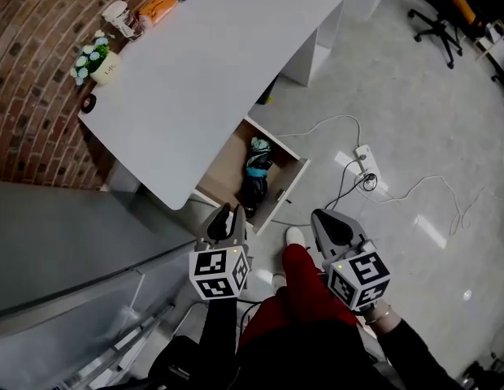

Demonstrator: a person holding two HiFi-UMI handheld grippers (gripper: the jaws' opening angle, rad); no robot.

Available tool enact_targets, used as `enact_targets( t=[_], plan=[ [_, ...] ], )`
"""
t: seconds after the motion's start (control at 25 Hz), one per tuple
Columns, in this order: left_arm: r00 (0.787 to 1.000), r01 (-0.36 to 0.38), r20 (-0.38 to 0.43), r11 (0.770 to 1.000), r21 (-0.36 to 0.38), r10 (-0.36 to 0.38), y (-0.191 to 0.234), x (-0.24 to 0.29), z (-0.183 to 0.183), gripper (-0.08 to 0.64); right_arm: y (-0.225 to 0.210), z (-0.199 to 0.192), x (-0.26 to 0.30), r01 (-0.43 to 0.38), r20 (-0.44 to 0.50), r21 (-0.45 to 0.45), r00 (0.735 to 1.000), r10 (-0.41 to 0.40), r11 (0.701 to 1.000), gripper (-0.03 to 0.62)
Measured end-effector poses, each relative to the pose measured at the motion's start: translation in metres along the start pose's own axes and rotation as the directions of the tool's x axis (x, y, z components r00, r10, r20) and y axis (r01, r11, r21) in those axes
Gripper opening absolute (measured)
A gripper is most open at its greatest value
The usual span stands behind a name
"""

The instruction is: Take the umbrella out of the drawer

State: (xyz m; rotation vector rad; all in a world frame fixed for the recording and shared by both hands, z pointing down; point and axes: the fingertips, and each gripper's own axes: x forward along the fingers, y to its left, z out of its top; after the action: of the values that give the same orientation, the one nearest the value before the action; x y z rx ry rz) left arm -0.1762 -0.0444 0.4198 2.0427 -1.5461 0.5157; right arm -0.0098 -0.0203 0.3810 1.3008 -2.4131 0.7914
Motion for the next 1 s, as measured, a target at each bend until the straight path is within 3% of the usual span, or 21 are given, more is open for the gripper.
enact_targets(
  t=[0.44, 1.0],
  plan=[
    [0.989, -0.027, -0.147, 1.000, 0.014, 0.028, 0.006, 0.087, -0.023, 0.174, -0.042, -0.015, 0.053, 0.014, -0.046, 0.087, 0.999, -0.010, 0.996, 0.008],
    [0.947, -0.023, -0.320, 0.999, 0.035, 0.033, 0.017, 0.166, -0.076, 0.238, -0.069, -0.060, 0.110, 0.024, -0.133, 0.147, 0.991, -0.005, 0.989, 0.008]
  ],
)
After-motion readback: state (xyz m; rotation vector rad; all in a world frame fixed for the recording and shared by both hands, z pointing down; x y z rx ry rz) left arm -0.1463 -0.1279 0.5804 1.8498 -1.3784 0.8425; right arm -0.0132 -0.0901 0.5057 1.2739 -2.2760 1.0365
